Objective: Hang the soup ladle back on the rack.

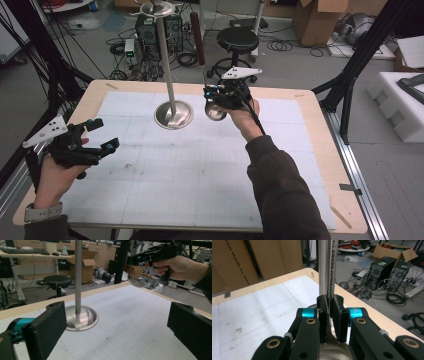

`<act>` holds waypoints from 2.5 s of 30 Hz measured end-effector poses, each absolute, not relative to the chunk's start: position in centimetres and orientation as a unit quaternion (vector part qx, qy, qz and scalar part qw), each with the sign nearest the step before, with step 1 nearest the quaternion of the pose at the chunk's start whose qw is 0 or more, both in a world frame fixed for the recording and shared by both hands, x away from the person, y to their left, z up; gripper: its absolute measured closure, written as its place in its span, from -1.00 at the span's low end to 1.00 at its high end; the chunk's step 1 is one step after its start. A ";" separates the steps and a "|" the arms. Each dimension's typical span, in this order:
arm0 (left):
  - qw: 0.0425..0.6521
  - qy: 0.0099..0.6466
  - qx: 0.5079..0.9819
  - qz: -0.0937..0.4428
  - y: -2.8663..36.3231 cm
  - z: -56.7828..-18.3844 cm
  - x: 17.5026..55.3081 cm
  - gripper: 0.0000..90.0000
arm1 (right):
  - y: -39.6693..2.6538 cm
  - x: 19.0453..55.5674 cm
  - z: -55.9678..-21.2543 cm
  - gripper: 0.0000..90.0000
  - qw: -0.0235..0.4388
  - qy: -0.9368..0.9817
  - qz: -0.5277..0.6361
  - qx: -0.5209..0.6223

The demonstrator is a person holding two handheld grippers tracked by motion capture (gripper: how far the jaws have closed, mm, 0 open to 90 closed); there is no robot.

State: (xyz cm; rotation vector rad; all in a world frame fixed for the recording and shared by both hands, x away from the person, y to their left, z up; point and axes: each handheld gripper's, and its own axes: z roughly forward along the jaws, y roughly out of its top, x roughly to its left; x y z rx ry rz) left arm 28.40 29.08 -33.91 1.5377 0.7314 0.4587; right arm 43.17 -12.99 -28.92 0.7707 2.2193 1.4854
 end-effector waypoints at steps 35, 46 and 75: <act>0.639 0.323 0.670 0.196 29.4 -34.0 28.1 -0.93 | -9.5 45.6 -29.0 0.87 0.161 0.787 0.525 0.280; 0.642 0.323 0.666 0.197 29.7 -33.9 28.0 -0.93 | -9.1 46.1 -29.4 0.87 0.164 0.786 0.524 0.284; 0.643 0.331 0.662 0.199 30.3 -34.1 27.5 -0.94 | -8.8 46.7 -29.0 0.87 0.161 0.788 0.525 0.277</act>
